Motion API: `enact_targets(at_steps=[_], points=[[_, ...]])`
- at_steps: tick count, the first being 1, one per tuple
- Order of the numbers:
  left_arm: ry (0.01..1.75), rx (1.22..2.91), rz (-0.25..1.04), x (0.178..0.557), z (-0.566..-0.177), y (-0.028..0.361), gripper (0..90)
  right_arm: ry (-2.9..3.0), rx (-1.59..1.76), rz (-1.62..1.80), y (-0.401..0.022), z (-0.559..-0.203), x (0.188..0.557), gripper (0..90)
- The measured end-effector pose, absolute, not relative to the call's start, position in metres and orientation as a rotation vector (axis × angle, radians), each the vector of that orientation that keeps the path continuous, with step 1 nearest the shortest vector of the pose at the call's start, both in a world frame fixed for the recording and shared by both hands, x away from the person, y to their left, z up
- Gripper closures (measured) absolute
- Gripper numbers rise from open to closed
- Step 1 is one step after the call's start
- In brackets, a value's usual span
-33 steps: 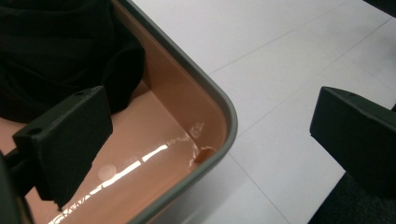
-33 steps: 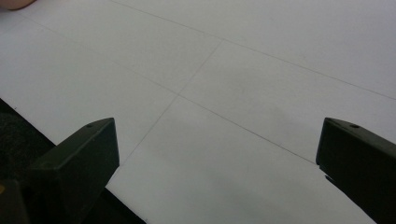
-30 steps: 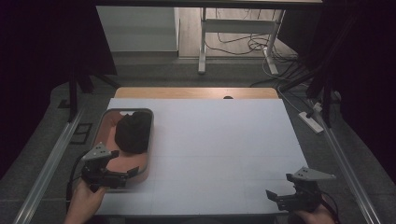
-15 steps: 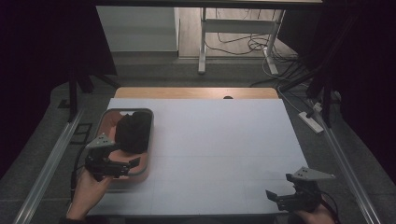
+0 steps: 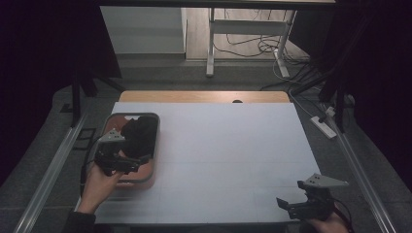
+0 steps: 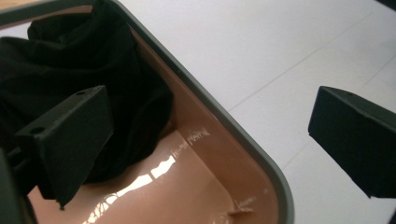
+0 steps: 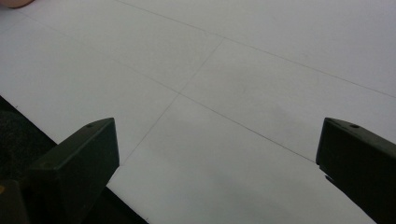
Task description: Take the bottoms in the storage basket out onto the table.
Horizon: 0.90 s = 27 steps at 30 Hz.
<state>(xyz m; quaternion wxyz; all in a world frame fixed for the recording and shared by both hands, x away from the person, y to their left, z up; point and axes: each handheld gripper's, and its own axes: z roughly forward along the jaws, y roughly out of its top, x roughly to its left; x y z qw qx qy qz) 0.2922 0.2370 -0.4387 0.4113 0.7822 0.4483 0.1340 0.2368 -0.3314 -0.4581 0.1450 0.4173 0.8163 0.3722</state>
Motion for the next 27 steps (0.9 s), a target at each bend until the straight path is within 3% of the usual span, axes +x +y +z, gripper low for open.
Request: enact_targets(at_steps=[27], points=[[1.077, 1.998, 0.26, 0.339, -0.439, 0.234, 0.0, 2.358, 1.198, 1.065, -0.331, -0.458, 0.237, 0.0]])
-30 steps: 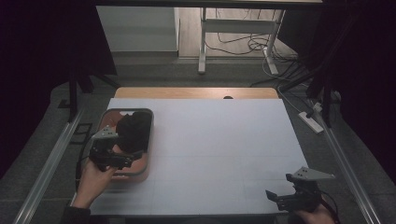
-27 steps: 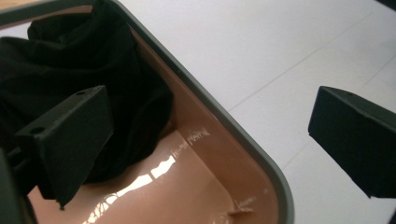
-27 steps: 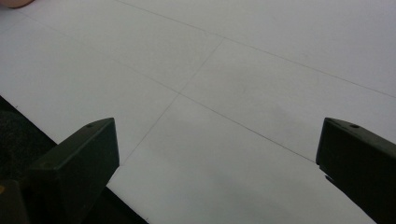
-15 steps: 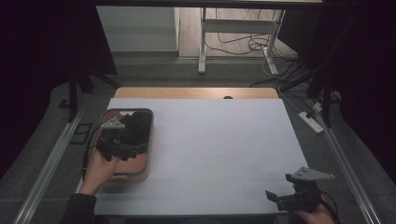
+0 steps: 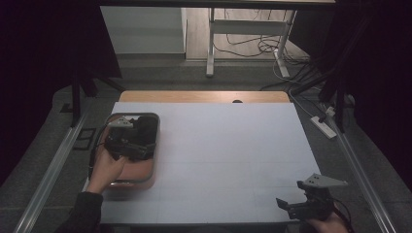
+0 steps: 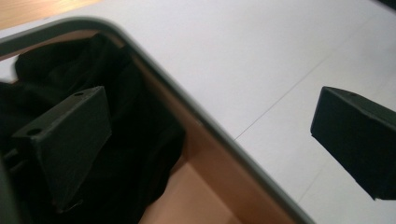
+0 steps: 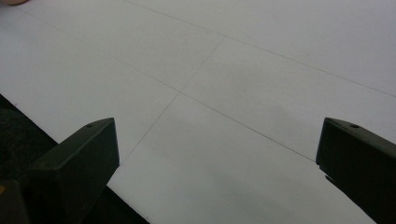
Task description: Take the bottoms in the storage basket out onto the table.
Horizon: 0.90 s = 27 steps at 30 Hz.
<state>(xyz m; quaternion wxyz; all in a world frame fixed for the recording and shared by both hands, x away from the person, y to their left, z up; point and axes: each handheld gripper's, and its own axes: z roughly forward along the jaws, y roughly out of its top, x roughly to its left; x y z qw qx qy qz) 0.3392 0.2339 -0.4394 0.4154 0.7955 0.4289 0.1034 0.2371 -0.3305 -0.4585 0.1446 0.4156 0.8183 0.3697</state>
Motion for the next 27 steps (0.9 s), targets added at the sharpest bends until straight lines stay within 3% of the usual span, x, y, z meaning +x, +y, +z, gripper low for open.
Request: enact_targets(at_steps=[14, 27], points=[[1.136, 2.024, 0.222, 0.365, -0.439, 0.237, 0.0, 2.362, 1.2, 1.065, -0.331, -0.459, 0.237, 0.0], [1.189, 2.102, 0.291, 0.388, -0.441, 0.243, 0.1, 2.368, 1.197, 1.063, -0.33, -0.459, 0.238, 0.0]])
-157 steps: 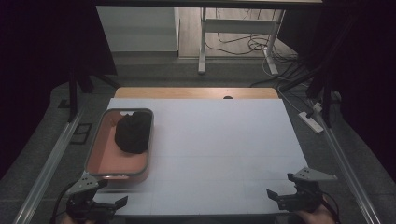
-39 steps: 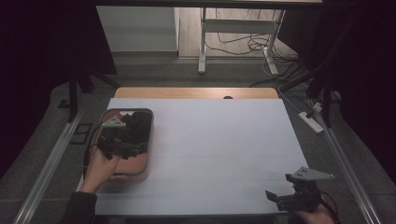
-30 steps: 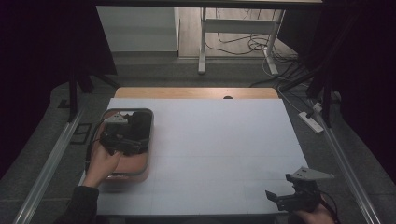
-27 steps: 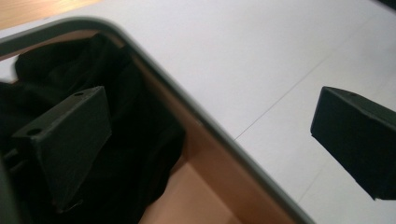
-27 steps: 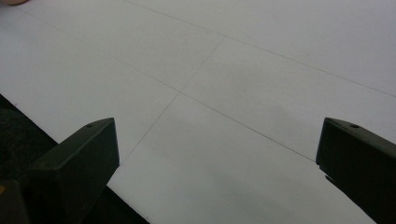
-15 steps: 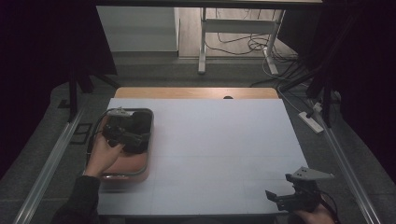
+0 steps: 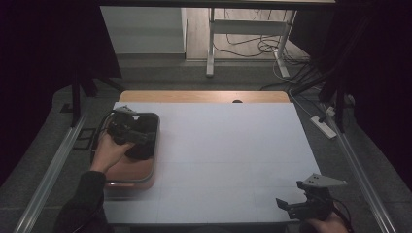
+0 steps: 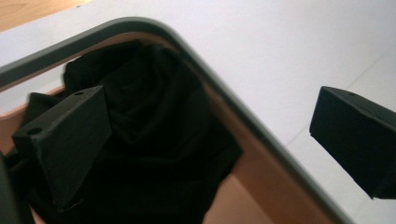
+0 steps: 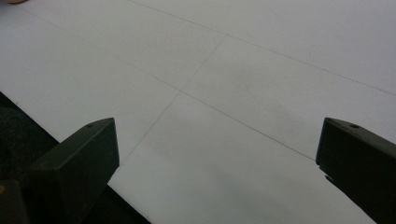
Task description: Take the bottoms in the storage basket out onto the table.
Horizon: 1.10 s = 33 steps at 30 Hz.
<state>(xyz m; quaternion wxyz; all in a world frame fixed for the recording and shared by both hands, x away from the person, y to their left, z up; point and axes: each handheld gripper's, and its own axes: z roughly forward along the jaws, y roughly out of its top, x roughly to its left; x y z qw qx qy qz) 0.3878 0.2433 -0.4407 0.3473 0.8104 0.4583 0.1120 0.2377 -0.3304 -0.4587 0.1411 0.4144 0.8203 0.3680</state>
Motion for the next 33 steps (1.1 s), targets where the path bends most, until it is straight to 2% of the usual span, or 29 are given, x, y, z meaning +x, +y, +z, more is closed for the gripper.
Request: enact_targets(at_steps=[16, 33], points=[[1.274, 2.138, 0.244, 0.418, -0.466, 0.261, 0.0, 2.375, 1.192, 1.064, -0.33, -0.459, 0.238, 0.0], [1.328, 2.221, 0.161, 0.437, -0.503, 0.259, 0.0, 2.384, 1.19, 1.061, -0.33, -0.459, 0.238, 0.0]])
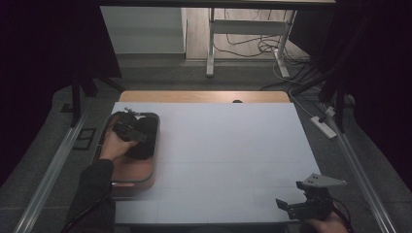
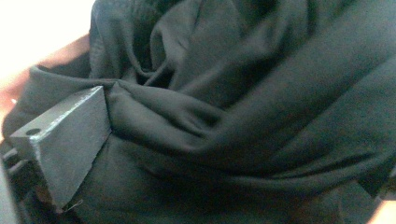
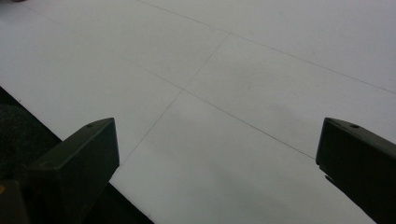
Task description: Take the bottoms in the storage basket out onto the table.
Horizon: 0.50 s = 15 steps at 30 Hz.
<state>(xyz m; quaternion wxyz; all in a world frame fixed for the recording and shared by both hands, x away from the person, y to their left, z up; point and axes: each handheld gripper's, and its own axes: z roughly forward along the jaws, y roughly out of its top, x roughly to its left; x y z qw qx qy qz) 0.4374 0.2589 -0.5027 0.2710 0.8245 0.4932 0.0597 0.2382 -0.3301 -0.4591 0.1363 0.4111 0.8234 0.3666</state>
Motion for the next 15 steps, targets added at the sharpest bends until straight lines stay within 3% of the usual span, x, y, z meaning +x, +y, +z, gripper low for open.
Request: enact_targets(at_steps=[7, 15], points=[[1.342, 2.265, 0.126, 0.44, -0.513, 0.257, 0.0, 2.386, 1.187, 1.061, -0.33, -0.459, 0.238, 0.0], [1.307, 2.449, 0.247, 0.44, -0.517, 0.238, 0.0, 2.389, 1.183, 1.057, -0.329, -0.459, 0.238, 0.0]])
